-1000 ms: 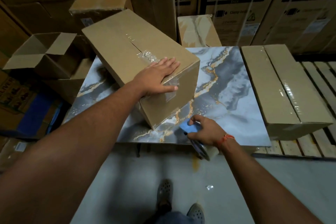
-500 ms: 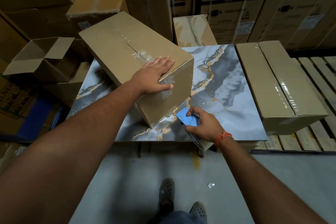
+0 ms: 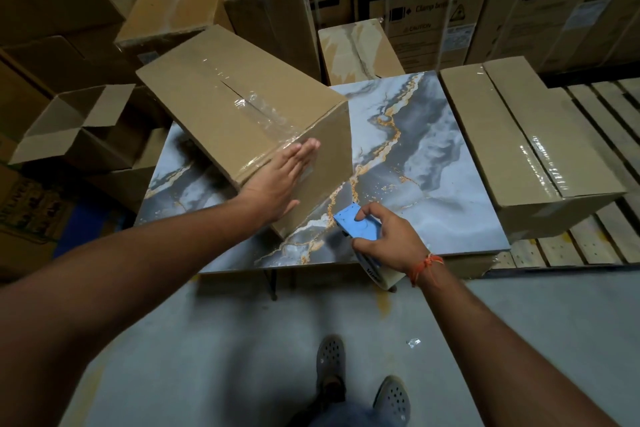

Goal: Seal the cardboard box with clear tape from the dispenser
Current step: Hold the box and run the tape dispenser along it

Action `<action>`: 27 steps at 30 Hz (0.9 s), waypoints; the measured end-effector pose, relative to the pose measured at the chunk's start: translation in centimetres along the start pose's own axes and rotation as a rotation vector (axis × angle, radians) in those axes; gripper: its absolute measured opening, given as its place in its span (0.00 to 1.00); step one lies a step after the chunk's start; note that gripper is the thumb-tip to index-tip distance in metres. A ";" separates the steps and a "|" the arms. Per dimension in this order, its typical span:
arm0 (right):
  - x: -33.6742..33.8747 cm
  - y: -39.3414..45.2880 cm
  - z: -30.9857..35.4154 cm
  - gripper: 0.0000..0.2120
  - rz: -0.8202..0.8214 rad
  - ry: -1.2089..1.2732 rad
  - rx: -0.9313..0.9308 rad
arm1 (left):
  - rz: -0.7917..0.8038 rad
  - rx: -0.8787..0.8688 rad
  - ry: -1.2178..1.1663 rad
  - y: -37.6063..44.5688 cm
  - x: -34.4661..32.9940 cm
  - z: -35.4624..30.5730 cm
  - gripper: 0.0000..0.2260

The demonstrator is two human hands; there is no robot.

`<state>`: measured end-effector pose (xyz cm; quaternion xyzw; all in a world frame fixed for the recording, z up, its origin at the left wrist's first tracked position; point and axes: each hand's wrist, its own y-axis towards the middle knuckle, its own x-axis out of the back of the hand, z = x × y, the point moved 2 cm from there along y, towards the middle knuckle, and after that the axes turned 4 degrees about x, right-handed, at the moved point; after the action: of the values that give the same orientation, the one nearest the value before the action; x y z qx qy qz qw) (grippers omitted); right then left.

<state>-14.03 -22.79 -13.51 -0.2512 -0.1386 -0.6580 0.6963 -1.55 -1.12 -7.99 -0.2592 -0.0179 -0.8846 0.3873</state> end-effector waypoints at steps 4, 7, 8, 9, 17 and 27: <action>0.0 -0.2 -0.8 0.18 -0.017 0.047 -0.005 | 0.148 0.067 -0.062 -1.1 -2.2 -0.3 0.45; -0.1 -0.1 -1.6 0.18 -0.030 0.050 0.000 | 0.173 0.104 -0.133 -1.9 -4.1 0.4 0.43; -0.2 0.0 -1.7 0.18 -0.036 0.052 0.002 | 0.149 0.101 -0.159 -2.1 -4.4 0.7 0.42; -0.4 0.2 -1.8 0.18 -0.045 0.058 0.000 | 0.104 0.109 -0.207 -2.3 -4.5 1.0 0.40; -2.8 2.4 1.8 0.19 -0.162 0.203 0.129 | -0.255 0.200 -0.531 -1.6 -3.7 7.1 0.34; -7.0 7.1 1.7 0.23 -0.180 -0.377 0.206 | -0.249 -0.096 -0.981 1.3 -8.4 9.3 0.38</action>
<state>-7.43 -15.89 -16.93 -0.2838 -0.3545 -0.6411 0.6187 8.27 5.84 -4.11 -0.6574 -0.1876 -0.6981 0.2127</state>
